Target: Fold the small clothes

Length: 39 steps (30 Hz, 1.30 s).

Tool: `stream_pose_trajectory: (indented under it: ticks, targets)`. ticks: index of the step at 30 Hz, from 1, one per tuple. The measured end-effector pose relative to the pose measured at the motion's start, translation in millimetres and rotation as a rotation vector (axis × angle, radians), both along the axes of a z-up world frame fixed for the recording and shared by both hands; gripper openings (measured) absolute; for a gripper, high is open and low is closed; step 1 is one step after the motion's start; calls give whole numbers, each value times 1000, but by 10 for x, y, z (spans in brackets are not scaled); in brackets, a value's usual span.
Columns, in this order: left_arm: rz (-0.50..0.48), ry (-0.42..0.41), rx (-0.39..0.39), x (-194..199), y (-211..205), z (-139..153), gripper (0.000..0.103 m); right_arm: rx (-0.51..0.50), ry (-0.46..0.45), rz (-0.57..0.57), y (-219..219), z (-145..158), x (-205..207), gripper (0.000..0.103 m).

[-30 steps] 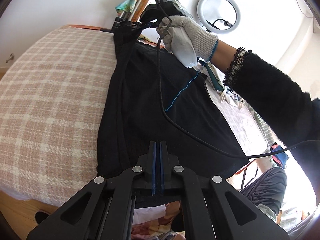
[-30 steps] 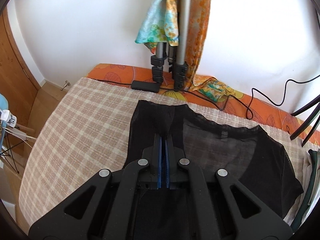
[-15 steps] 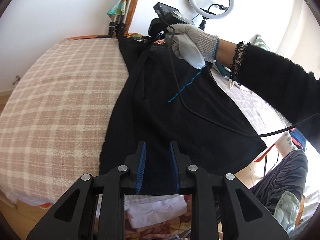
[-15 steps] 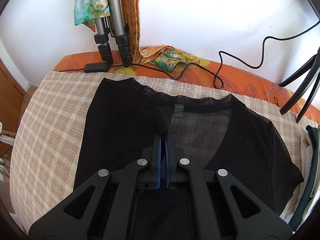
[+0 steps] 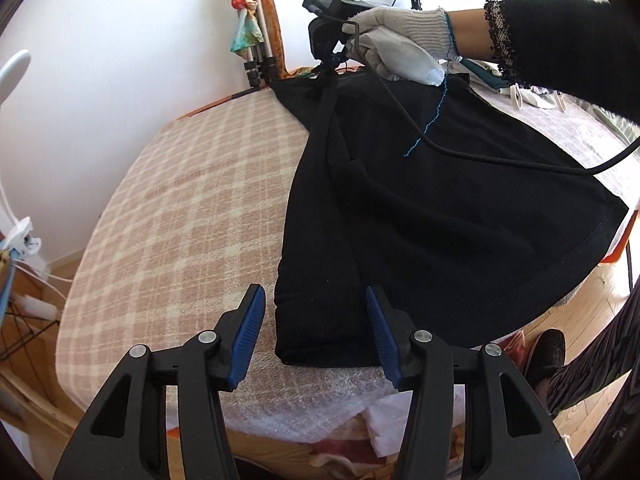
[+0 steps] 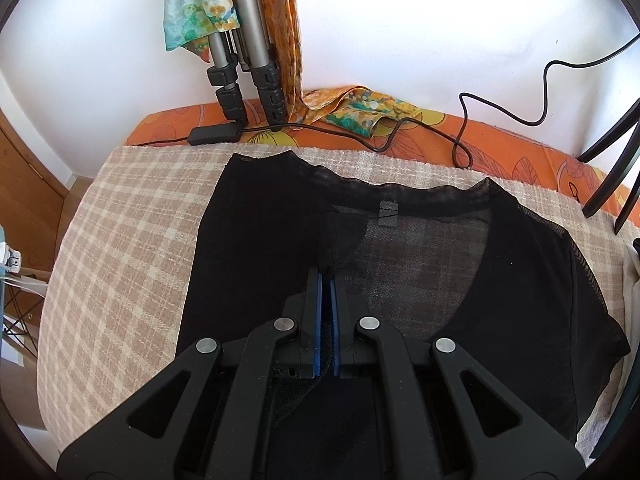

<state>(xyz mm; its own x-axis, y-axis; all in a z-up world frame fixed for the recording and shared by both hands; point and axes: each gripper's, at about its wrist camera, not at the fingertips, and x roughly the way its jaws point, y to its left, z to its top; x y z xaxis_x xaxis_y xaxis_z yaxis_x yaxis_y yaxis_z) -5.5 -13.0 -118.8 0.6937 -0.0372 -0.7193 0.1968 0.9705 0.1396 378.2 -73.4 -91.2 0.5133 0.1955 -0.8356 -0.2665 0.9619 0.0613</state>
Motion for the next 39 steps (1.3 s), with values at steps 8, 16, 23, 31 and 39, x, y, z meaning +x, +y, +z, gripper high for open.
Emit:
stream_pose_trajectory:
  ticks: [8,16,23,31,39]
  targets:
    - [-17,-44,42,-70,4,42,16,0,22,-3,34,-123,59,4]
    - [3,7,-235,-59,298,189,4,10,21,-1,57,-132,60,4]
    - [-43,-40,-413,-243,332,666,4,53,-47,43,121,224,-55,4]
    - [-249,68,-428,-191,-432,500,4,11,-84,32,-77,369,-64,4]
    - [-347,180,-346,-251,-779,295,10,16,7,4,-396,166,-78,30]
